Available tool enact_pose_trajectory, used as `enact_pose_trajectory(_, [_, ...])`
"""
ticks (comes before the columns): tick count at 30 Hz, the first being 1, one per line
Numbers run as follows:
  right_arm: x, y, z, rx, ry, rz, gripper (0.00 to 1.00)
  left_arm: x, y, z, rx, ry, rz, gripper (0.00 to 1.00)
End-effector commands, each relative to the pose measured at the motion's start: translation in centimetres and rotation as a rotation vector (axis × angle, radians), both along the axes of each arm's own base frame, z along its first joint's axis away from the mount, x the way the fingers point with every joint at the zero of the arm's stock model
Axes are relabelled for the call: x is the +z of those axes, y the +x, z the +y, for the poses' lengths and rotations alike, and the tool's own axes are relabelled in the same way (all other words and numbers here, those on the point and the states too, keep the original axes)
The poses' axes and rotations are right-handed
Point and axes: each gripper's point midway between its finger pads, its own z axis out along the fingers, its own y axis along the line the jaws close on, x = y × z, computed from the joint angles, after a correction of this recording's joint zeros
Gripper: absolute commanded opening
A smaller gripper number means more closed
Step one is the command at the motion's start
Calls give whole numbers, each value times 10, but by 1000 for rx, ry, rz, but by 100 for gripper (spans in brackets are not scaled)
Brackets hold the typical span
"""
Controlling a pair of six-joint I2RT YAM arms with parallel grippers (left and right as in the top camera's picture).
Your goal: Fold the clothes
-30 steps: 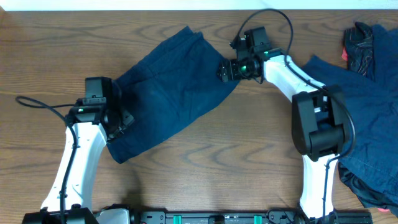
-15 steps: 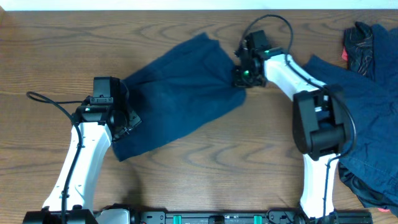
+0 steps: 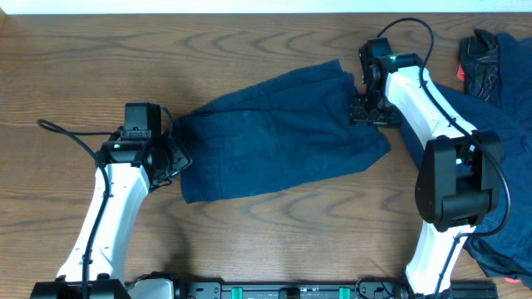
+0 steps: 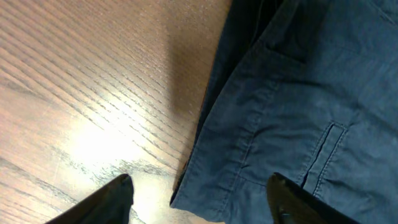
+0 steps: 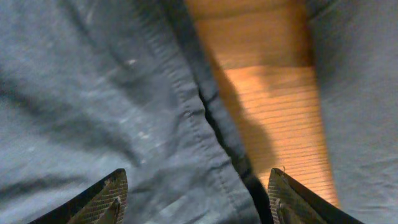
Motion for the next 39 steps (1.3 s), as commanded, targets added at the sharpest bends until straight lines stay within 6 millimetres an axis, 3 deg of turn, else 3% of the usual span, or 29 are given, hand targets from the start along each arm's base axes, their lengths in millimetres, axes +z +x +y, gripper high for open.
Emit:
enact_pose_trajectory(1, [38,20,-4,-25,-35,-126,69,-4,-1,-1,-41,6,10,74])
enact_pose_trajectory(4, [65,29,16,13,65,-199,64,-18,-4,-1,-45,7,39,76])
enact_pose_trajectory(9, [86,21,84,268,348,-217,38,-48,-2,-2,-78,5,118,76])
enact_pose_trajectory(13, [72,9,116,343,390,-166,16,-78,0,-14,-118,-62,181,76])
enact_pose_trajectory(19, [42,-7,158,431,402,-87,15,-109,-1,-44,-195,-237,236,76])
enact_pose_trajectory(21, [30,-13,171,455,408,-57,14,-110,-3,-55,-226,-295,241,69])
enact_pose_trajectory(24, [9,-23,187,488,408,-9,12,-108,-2,-60,-256,-321,231,28])
enact_pose_trajectory(27, [-14,-31,198,508,399,38,11,-105,-1,-60,-268,-320,217,6])
enact_pose_trajectory(32, [-52,-43,211,529,387,110,10,-88,4,-61,-277,-317,171,6])
enact_pose_trajectory(35, [-72,-51,224,548,415,144,10,-61,5,-69,-318,-355,110,6])
enact_pose_trajectory(39, [-87,-62,250,590,482,157,10,-7,3,-87,-363,-448,-9,6])
